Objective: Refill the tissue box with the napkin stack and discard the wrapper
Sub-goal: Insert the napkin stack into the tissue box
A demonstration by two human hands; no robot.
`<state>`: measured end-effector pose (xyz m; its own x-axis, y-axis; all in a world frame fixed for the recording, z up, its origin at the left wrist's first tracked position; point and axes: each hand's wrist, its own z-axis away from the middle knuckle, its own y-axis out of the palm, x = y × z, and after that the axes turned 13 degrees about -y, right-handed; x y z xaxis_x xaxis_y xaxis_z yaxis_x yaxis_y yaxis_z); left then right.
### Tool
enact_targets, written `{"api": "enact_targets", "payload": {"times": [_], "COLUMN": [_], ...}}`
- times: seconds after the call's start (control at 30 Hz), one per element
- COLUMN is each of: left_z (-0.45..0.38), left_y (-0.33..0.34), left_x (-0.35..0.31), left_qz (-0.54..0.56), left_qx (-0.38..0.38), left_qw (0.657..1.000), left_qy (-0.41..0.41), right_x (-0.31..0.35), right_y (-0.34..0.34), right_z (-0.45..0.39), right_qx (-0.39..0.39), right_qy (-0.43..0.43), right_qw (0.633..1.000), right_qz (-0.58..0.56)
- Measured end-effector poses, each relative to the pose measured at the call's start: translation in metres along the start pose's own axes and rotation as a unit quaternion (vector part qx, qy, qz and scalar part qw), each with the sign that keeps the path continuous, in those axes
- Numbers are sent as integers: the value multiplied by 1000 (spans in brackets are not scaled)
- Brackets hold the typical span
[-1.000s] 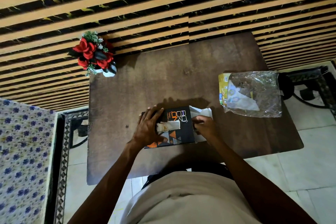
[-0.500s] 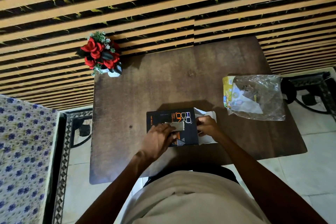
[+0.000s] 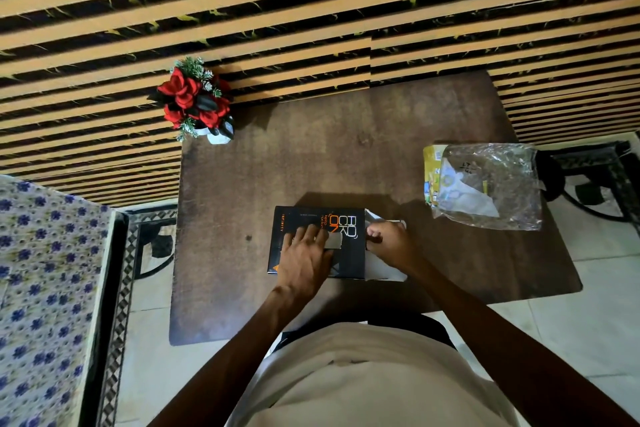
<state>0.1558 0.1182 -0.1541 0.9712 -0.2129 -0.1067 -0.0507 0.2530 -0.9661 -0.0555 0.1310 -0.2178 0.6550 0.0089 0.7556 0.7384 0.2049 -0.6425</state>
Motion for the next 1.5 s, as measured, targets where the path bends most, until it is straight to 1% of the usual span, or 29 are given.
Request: {"api": "enact_targets", "payload": {"times": [0.03, 0.07, 0.1, 0.13, 0.2, 0.27, 0.3, 0.33, 0.4, 0.43, 0.57, 0.67, 0.73, 0.8, 0.97, 1.0, 1.1, 1.17, 1.23, 1.27, 1.3, 1.33, 1.4, 1.43, 1.47, 1.5], "left_z": [3, 4, 5, 5, 5, 8, 6, 4, -2, -7, -13, -13, -13, -13, -13, -13, -14, -15, -16, -16, -16, -17, -16, -16, -17, -17], "left_y": [0, 1, 4, 8, 18, 25, 25, 25, 25, 24, 23, 22, 22, 20, 18, 18, 21, 23, 20, 16, 12, 8, 5, 7, 10, 15], "left_x": [4, 11, 18, 26, 42, 48, 50, 53, 60, 62, 60, 58, 59, 60, 56, 55, 55, 54, 50, 45, 39, 31, 12, 1, -10, -21], "left_qz": [25, 51, 77, 98, 173, 251, 268, 271, 264, 261, 250, 263, 267, 265, 249, 245, 234, 218, 181, 155, 126, 91, 10, -27, -57, -79], "left_qx": [-30, -49, -59, -51, 6, 56, 75, 90, 101, 97, 84, 77, 78, 83, 86, 85, 82, 85, 83, 81, 81, 82, 91, 94, 91, 86], "left_qw": [999, 997, 994, 991, 977, 952, 944, 943, 946, 948, 952, 950, 949, 950, 954, 955, 957, 958, 966, 974, 984, 992, 993, 989, 983, 978], "left_qy": [-8, -26, -52, -80, -127, -167, -174, -171, -160, -157, -155, -147, -146, -144, -140, -143, -151, -163, -163, -142, -101, -41, 71, 115, 149, 175], "right_x": [-3, -8, -12, -18, -29, -37, -37, -35, -27, -25, -25, -35, -41, -46, -47, -44, -33, -30, -30, -33, -35, -42, -49, -50, -51, -51], "right_y": [3, 4, 4, 4, -2, -6, -5, -2, 4, 6, 8, 7, 10, 10, 3, 6, 19, 19, 10, 3, -7, -15, -21, -20, -19, -17], "right_z": [5, 12, 19, 26, 35, 32, 29, 26, 22, 23, 39, 51, 55, 56, 49, 47, 38, 36, 39, 43, 48, 52, 57, 59, 59, 59], "right_qx": [-35, -53, -44, -15, 45, 111, 140, 159, 175, 164, 78, 47, 58, 86, 175, 174, 182, 187, 157, 149, 140, 122, 40, -21, -81, -129], "right_qy": [-73, -152, -224, -289, -384, -434, -438, -439, -438, -436, -409, -372, -389, -419, -456, -464, -449, -445, -448, -441, -419, -383, -283, -206, -110, -8], "right_qw": [994, 976, 951, 921, 854, 807, 792, 781, 773, 777, 810, 830, 815, 800, 775, 777, 804, 813, 815, 827, 851, 880, 935, 962, 984, 990], "right_qz": [72, 145, 207, 261, 348, 384, 401, 415, 424, 424, 414, 413, 425, 422, 400, 389, 345, 326, 333, 316, 283, 252, 210, 177, 116, 59]}}
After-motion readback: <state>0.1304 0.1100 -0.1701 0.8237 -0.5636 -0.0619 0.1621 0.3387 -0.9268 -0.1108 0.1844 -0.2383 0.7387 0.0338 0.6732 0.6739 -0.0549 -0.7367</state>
